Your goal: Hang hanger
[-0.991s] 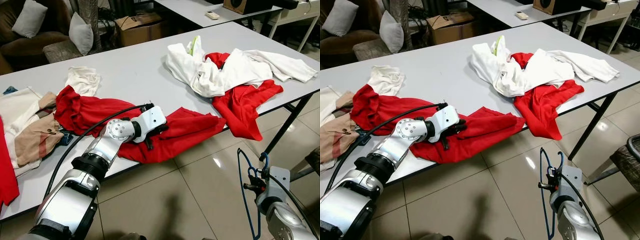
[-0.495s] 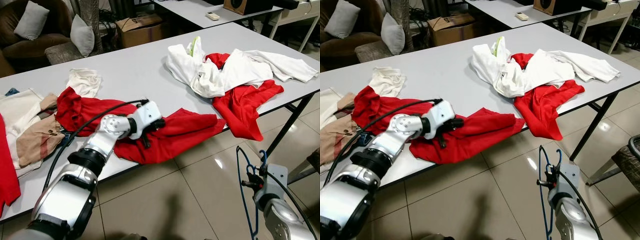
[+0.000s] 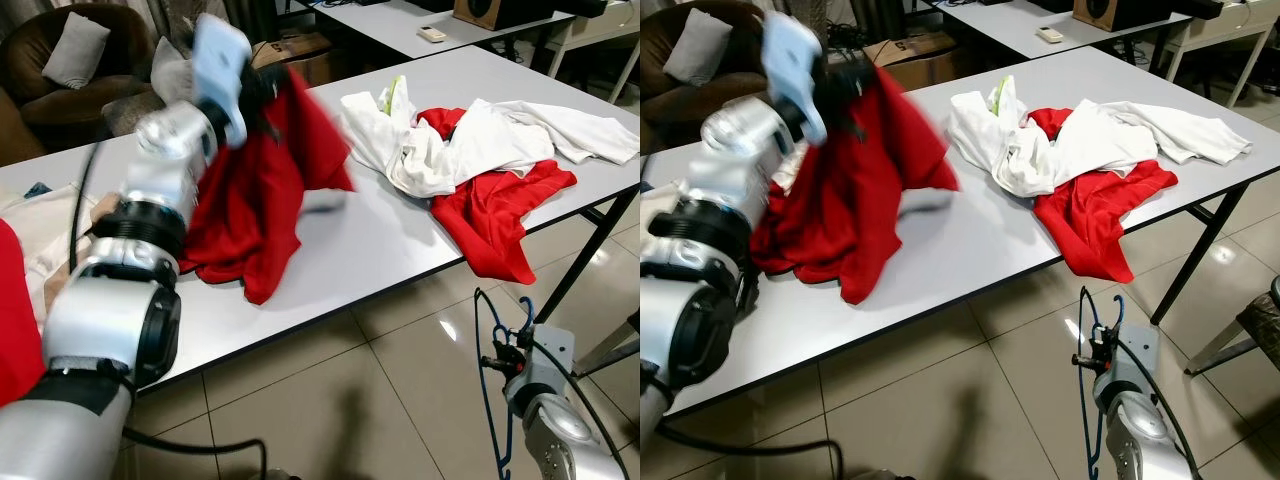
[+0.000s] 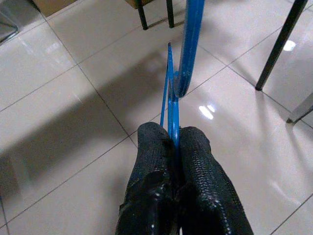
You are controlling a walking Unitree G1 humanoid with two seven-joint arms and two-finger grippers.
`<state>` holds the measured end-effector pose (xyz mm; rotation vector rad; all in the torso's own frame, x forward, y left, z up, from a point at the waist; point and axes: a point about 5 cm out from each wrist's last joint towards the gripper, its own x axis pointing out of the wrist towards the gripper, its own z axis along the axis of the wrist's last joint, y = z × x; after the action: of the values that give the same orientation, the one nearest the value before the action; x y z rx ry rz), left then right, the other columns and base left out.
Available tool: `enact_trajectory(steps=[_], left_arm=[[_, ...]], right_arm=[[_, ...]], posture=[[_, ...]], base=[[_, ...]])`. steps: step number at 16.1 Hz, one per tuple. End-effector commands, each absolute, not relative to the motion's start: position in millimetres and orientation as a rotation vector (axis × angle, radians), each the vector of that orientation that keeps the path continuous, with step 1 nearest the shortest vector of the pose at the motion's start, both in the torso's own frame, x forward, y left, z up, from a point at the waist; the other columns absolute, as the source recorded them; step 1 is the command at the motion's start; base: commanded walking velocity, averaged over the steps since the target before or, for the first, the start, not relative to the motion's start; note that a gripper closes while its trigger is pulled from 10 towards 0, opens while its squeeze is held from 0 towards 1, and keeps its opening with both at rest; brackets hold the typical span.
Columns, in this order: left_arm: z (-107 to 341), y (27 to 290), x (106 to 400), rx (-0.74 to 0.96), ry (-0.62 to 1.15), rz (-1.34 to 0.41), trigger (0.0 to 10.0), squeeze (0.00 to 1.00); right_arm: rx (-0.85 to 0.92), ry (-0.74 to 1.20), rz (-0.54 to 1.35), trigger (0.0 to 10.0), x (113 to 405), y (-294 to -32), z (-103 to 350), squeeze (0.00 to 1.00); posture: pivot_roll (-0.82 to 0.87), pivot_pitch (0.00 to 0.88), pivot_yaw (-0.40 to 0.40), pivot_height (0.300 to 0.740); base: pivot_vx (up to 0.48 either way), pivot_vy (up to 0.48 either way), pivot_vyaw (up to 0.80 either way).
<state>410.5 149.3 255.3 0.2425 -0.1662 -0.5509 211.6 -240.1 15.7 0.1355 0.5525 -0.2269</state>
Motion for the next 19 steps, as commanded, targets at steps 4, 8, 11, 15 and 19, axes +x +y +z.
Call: enact_trajectory(steps=[4,8,11,15,19], left_arm=[[250.4,143.2,408.7,0.342,-0.139,-0.622,0.0,0.0],[254.8,122.0,419.2,0.28,-0.097,-0.474,0.0,0.0],[233.9,56.9,406.2,0.16,-0.097,-0.701,0.0,0.0],[170.5,47.1,388.5,0.254,0.146,-0.847,10.0,1.0],[176.7,72.4,392.8,0.223,0.134,-0.846,10.0,1.0]], right_arm=[[0.125,0.53,-0.239,10.0,214.0,-240.8,17.4,0.0],[0.117,0.53,-0.229,10.0,219.0,-240.1,16.8,0.0],[0.12,0.523,-0.225,10.0,221.8,-237.1,18.2,0.0],[0.127,0.525,-0.236,10.0,217.2,-235.3,15.1,0.0],[0.126,0.534,-0.234,10.0,215.7,-234.7,13.1,0.0]], posture=[[-0.13,0.0,0.131,0.74],[-0.12,0.0,0.119,0.74],[-0.13,0.0,0.127,0.74],[-0.14,0.0,0.145,0.74],[-0.13,0.0,0.141,0.74]], base=[[0.0,0.0,0.0],[0.0,0.0,0.0],[0.0,0.0,0.0],[0.0,0.0,0.0],[0.0,0.0,0.0]])
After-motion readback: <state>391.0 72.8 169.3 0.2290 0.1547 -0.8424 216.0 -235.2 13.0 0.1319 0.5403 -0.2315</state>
